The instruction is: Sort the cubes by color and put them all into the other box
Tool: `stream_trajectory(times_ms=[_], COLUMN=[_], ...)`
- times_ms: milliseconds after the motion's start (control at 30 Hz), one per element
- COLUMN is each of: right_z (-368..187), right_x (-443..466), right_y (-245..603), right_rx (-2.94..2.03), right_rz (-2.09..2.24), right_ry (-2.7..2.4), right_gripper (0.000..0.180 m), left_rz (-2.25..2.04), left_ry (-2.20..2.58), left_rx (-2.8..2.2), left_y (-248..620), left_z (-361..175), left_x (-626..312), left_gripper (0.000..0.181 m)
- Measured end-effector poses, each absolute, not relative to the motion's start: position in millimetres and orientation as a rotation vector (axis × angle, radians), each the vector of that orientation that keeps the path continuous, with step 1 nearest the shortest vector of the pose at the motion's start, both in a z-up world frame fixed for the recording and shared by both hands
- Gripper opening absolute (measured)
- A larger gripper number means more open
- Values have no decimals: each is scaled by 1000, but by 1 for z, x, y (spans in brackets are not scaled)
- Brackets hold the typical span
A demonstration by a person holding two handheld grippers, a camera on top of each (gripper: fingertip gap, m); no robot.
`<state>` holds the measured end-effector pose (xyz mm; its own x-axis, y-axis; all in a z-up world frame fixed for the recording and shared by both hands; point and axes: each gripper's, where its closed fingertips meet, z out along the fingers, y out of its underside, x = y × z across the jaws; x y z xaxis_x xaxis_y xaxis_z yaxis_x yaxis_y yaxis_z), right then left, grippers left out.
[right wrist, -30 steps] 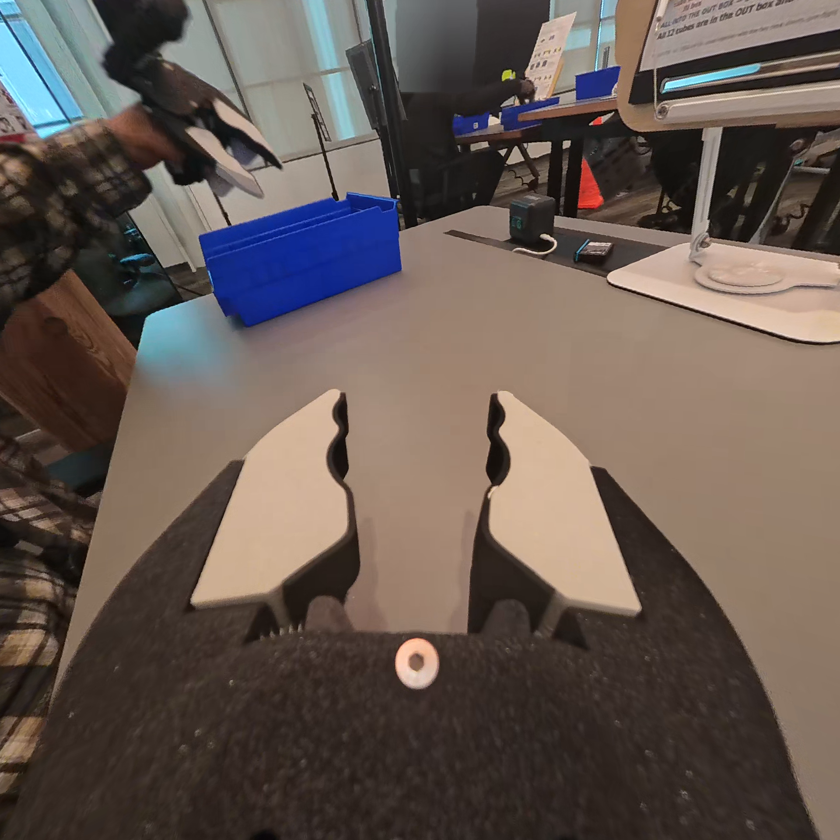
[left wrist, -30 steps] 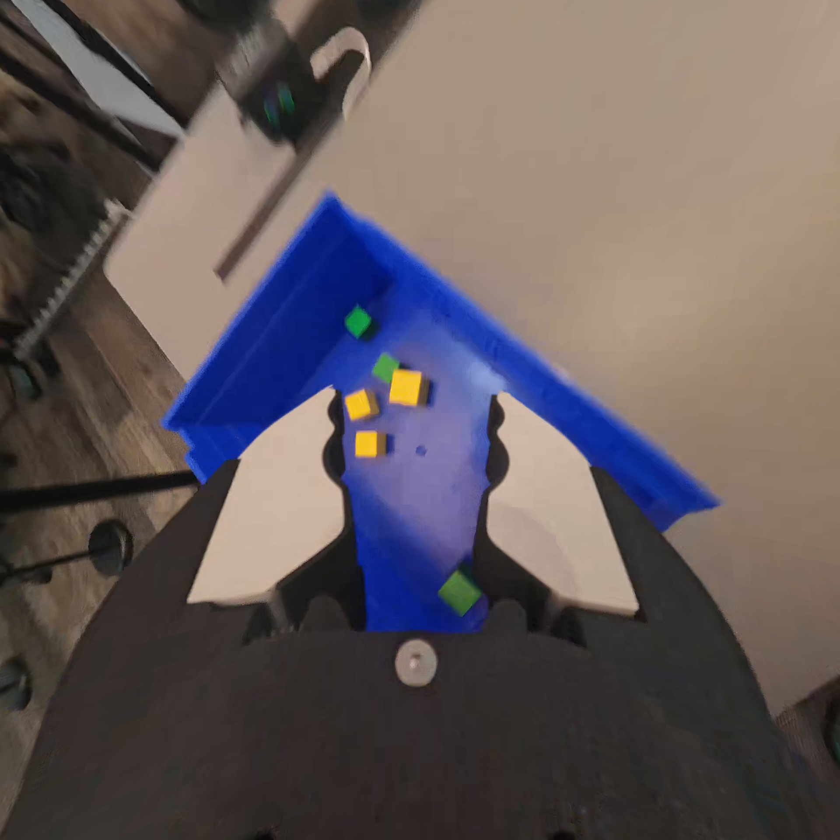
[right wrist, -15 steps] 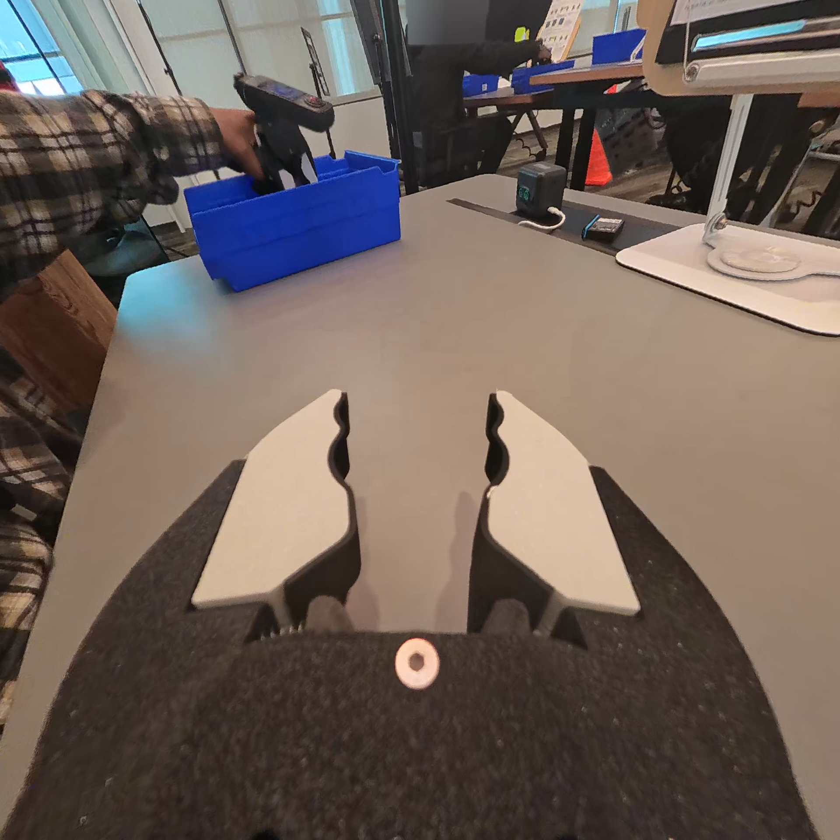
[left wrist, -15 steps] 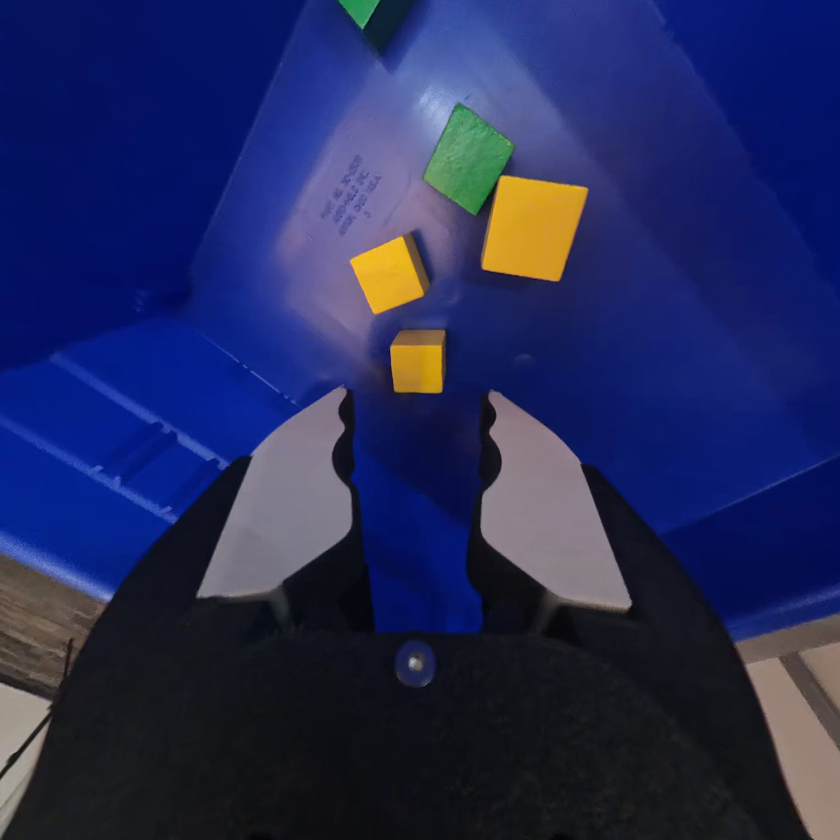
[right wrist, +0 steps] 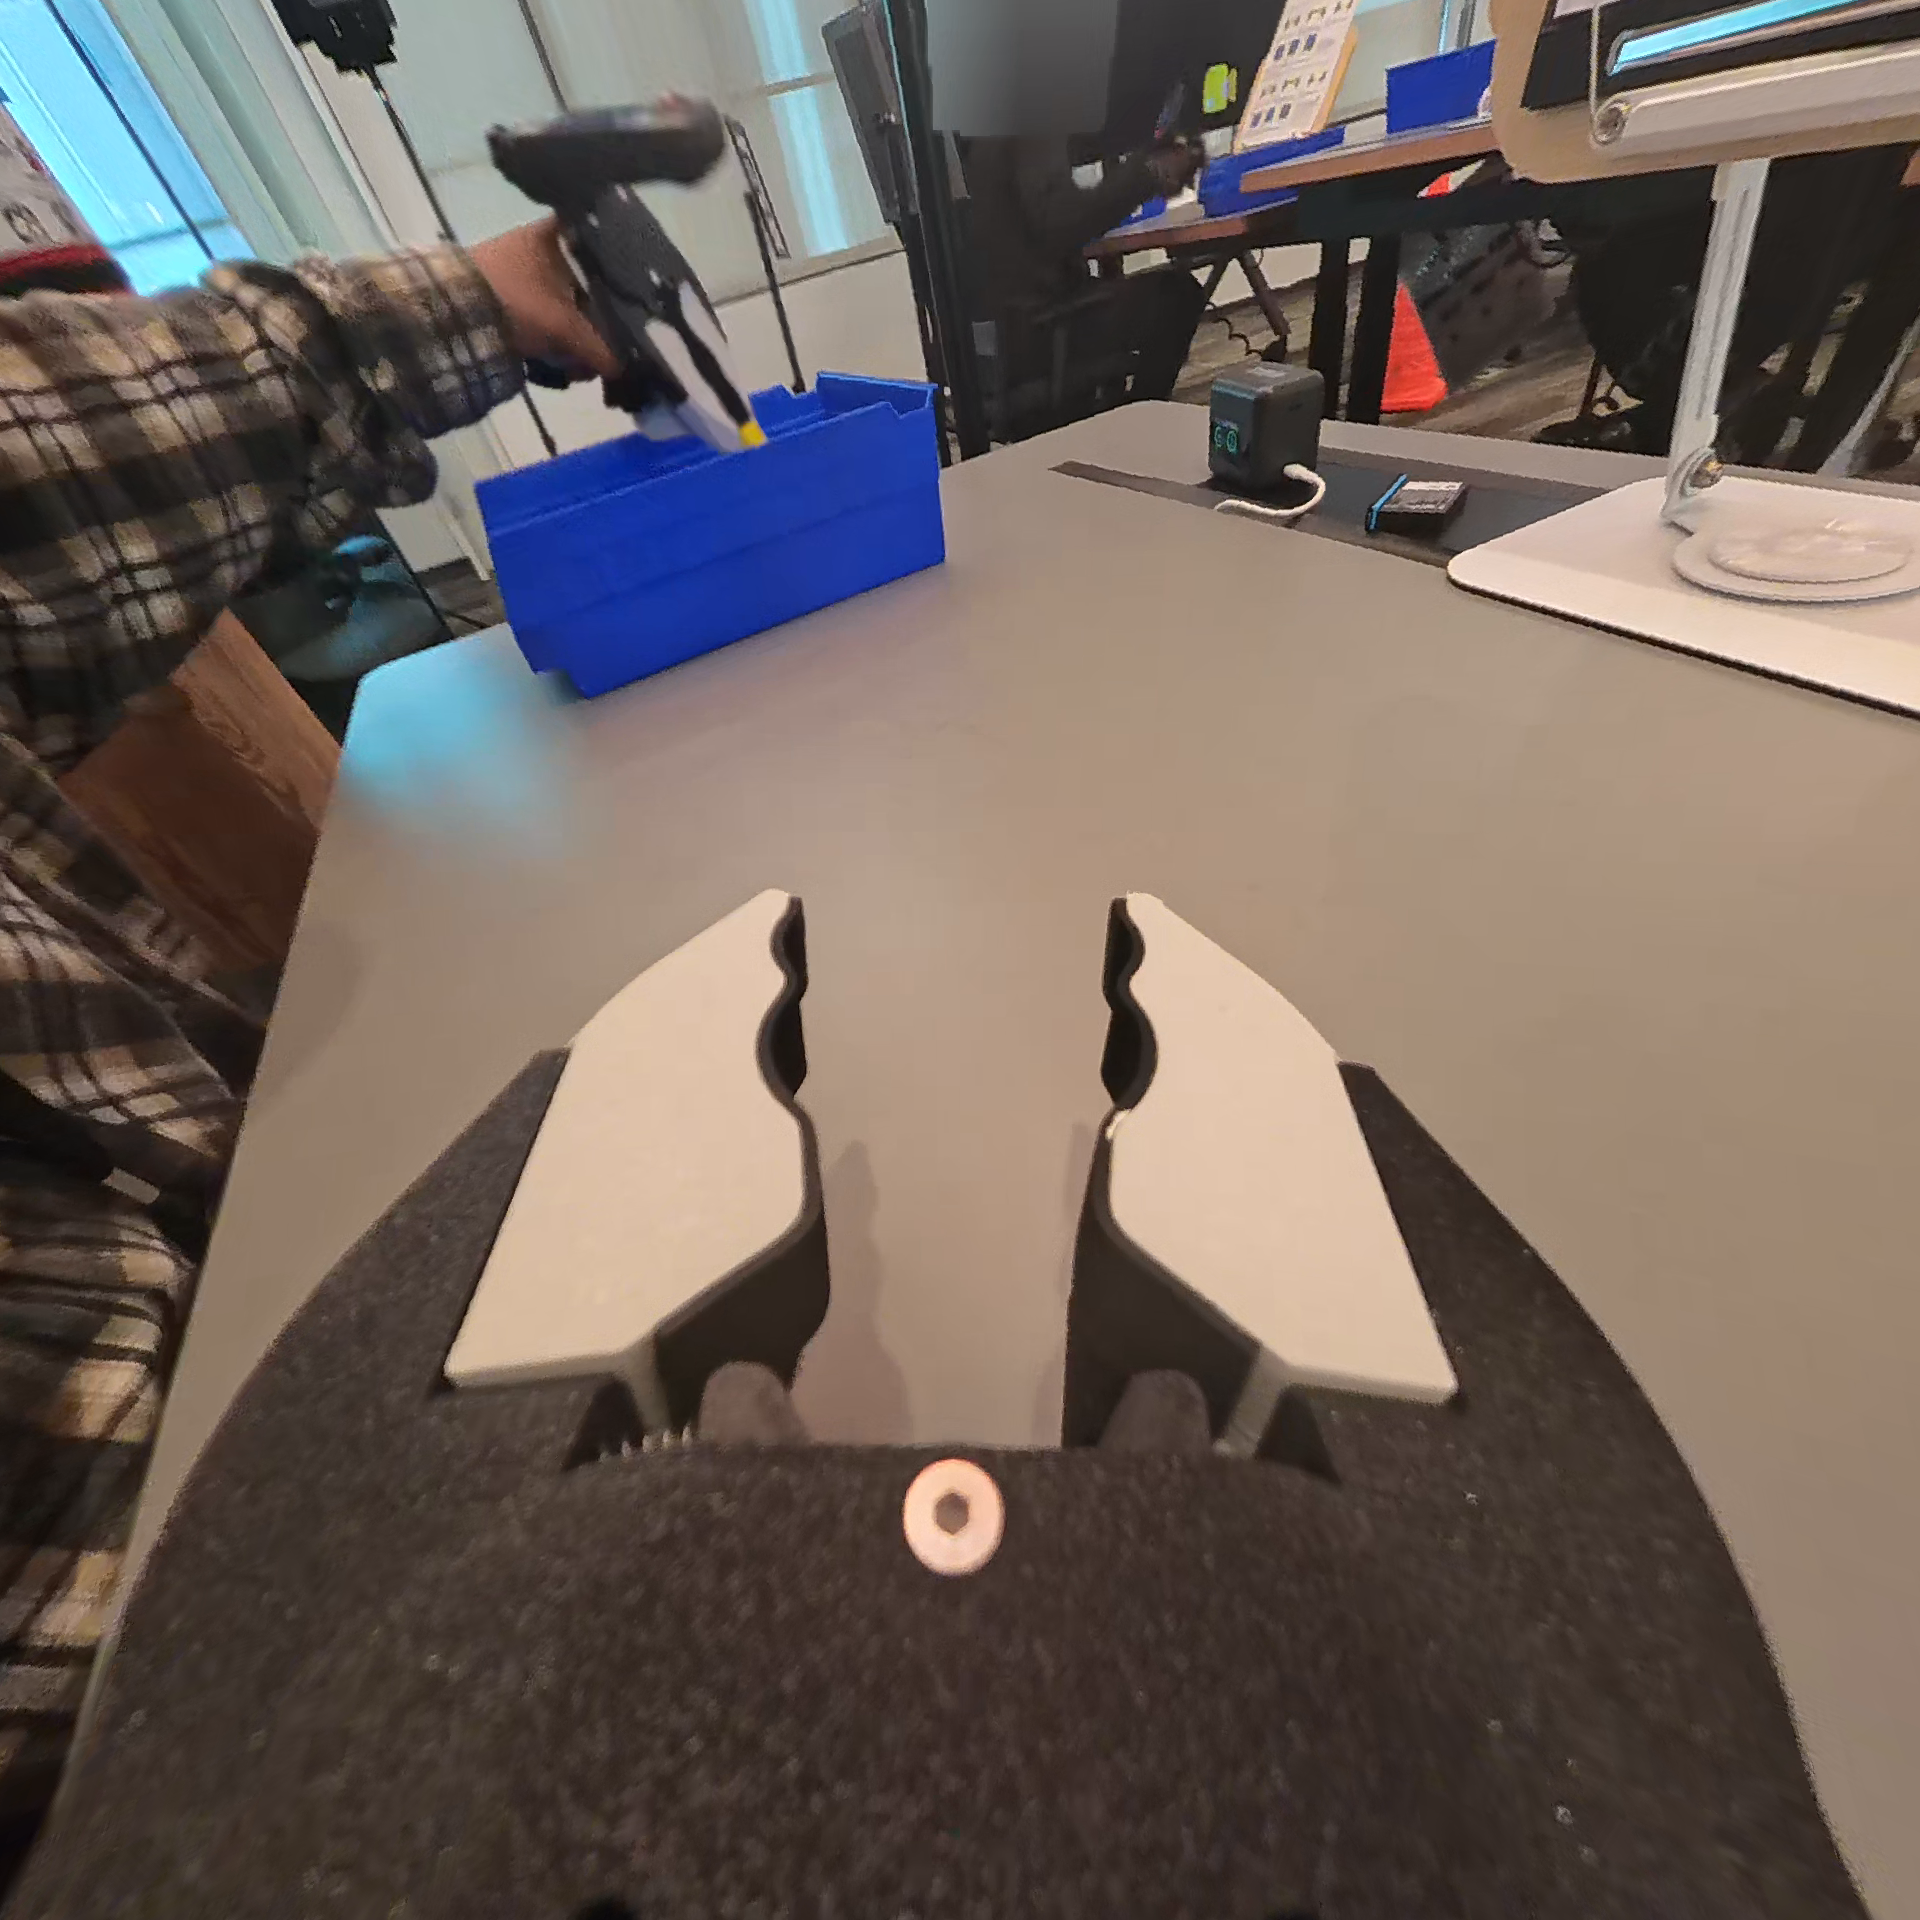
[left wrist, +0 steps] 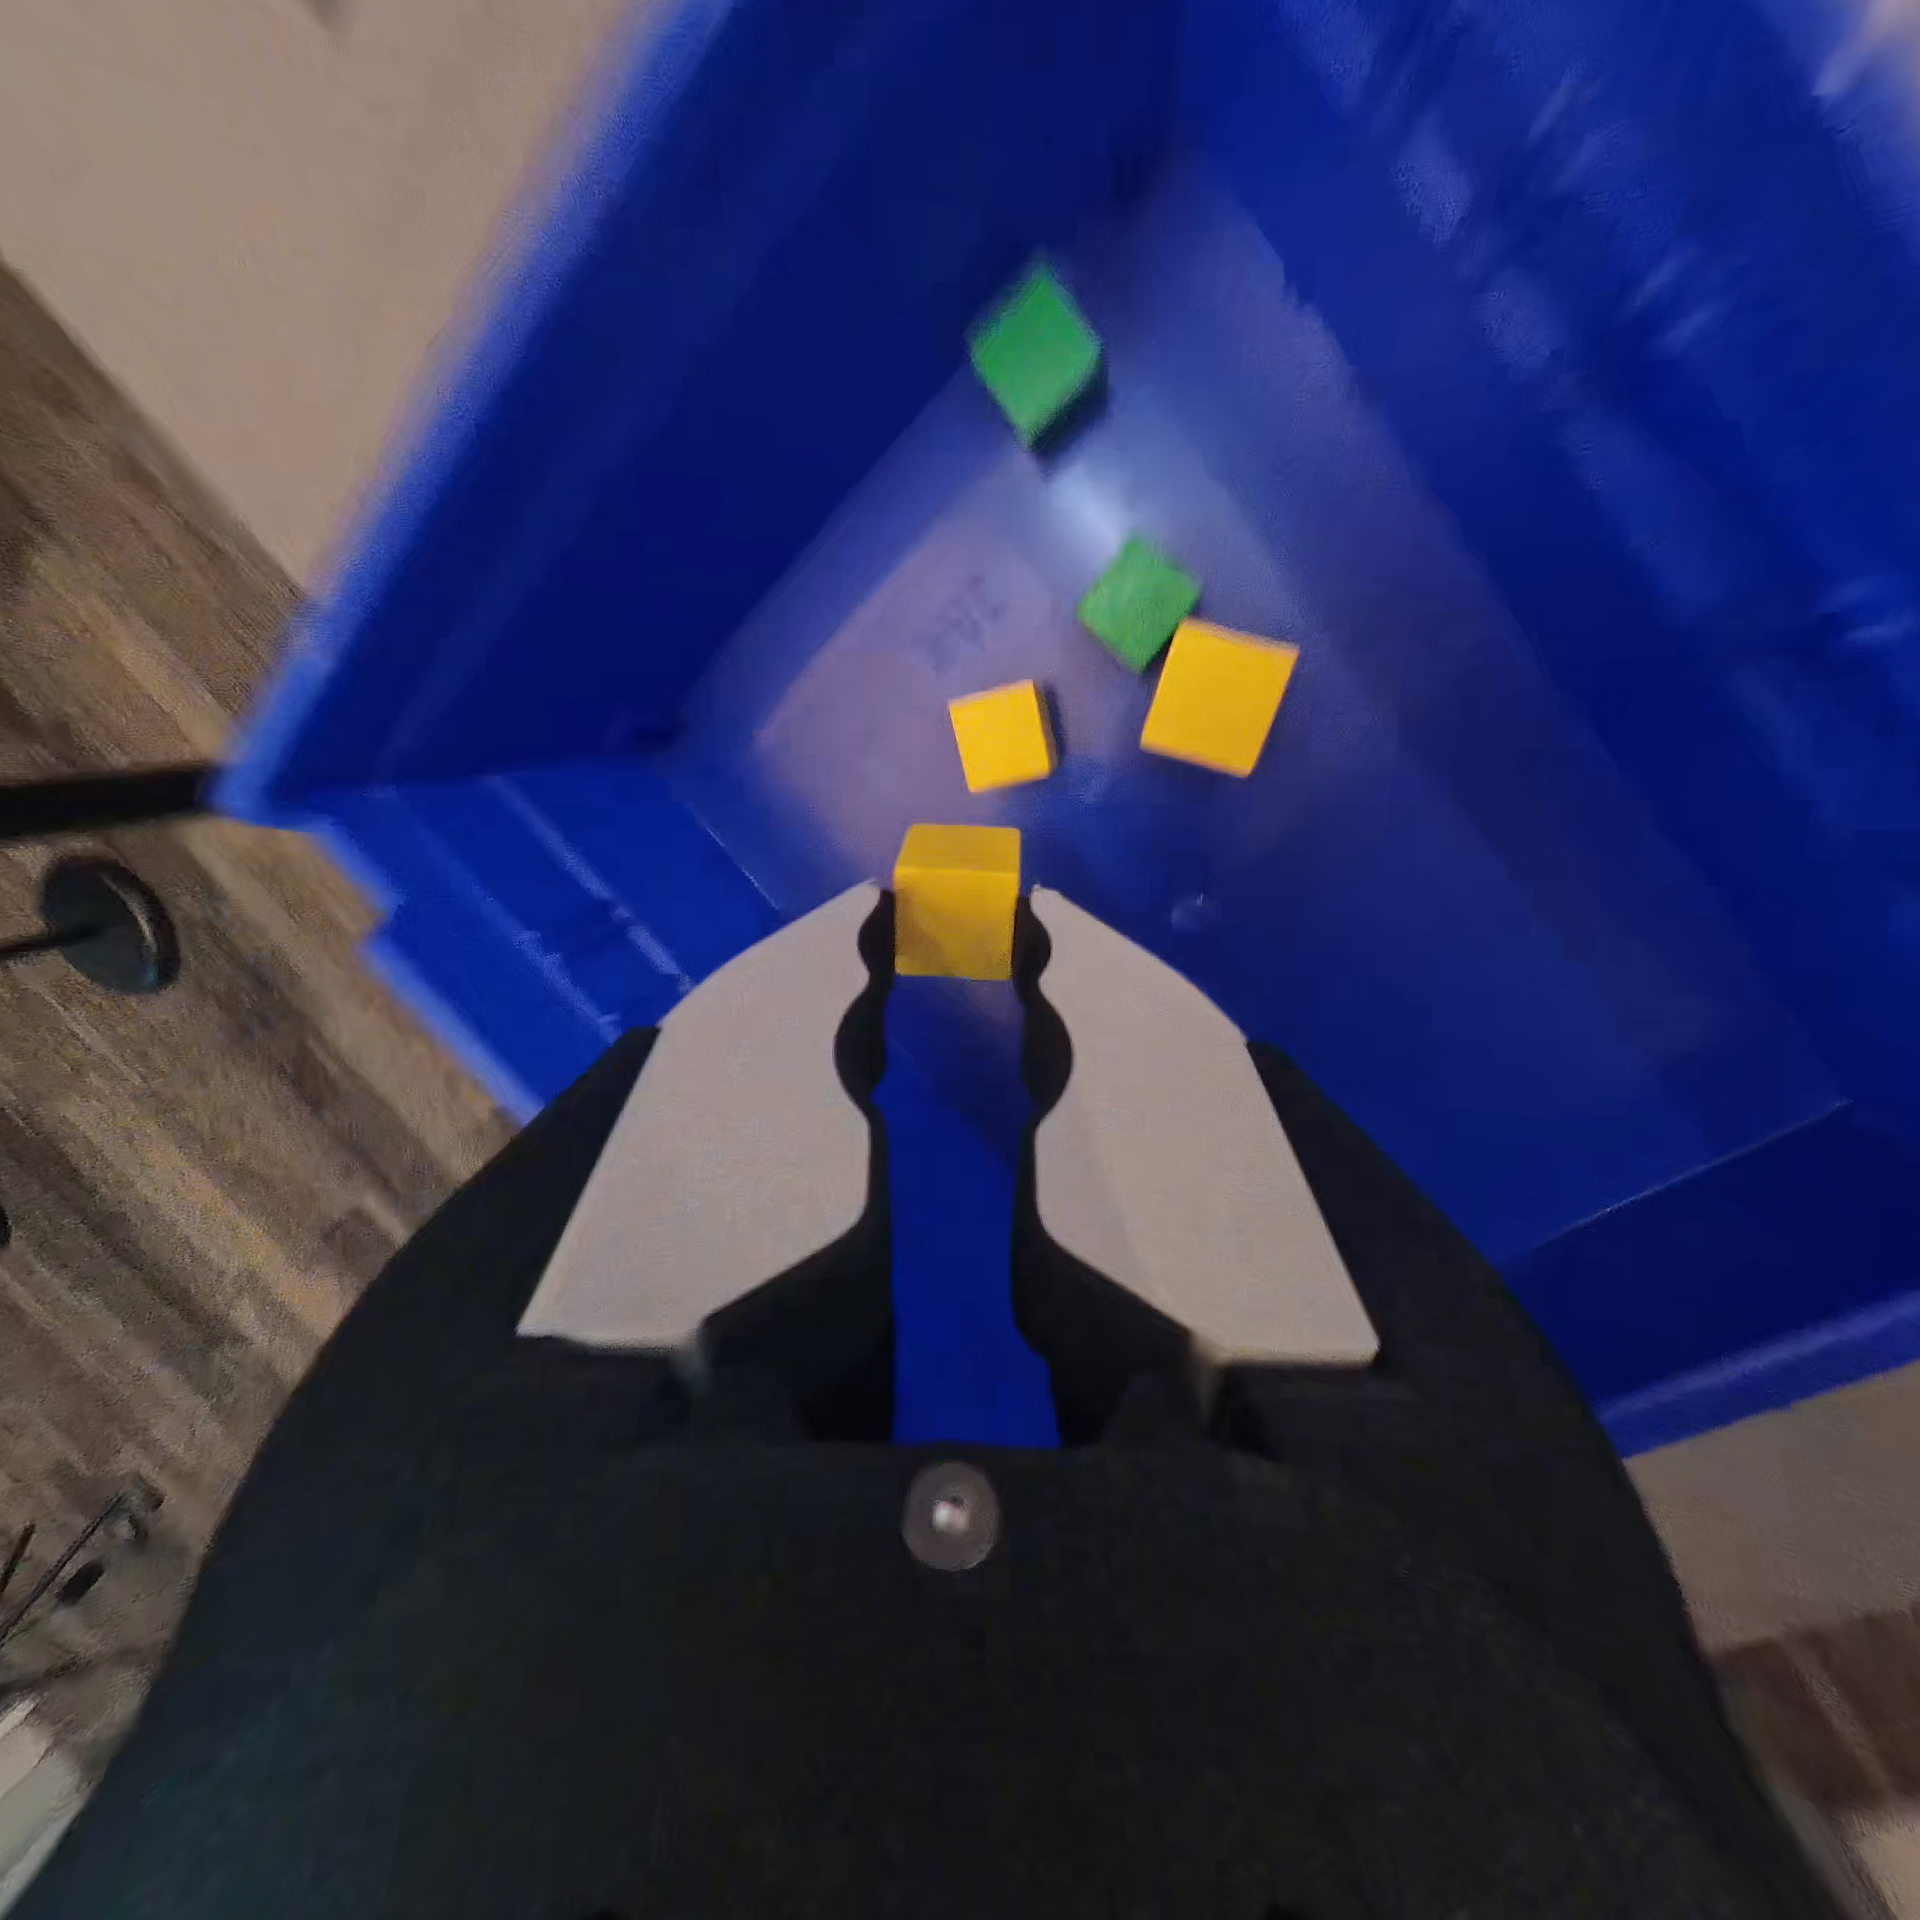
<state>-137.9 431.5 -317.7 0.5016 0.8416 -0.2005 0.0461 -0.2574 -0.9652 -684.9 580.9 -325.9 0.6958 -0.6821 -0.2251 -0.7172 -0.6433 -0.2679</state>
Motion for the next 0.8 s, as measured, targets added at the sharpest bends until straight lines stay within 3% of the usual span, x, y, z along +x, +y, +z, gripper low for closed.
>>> stream_trajectory(times_ms=[167, 267, 533, 800], right_z=[-302, -268, -209, -215], right_x=[-150, -164, -205, -223], right_y=[427, 423, 418, 406], right_rx=[-1627, -1526, -1443, -1613], right_rz=[1177, 1492, 2302, 2302], right_ry=[-668, -529, -204, -212], right_gripper=[55, 56, 53, 43], left_rz=[-118, -281, -757, -856], left_ry=[1110, 1205, 1258, 1318], left_rx=[-1939, -1589, -1078, -984], left_y=[562, 519, 433, 408], left_z=[-204, -168, -193, -223], left_x=[-561, -454, -255, -207], left_gripper=[21, 21, 21, 21])
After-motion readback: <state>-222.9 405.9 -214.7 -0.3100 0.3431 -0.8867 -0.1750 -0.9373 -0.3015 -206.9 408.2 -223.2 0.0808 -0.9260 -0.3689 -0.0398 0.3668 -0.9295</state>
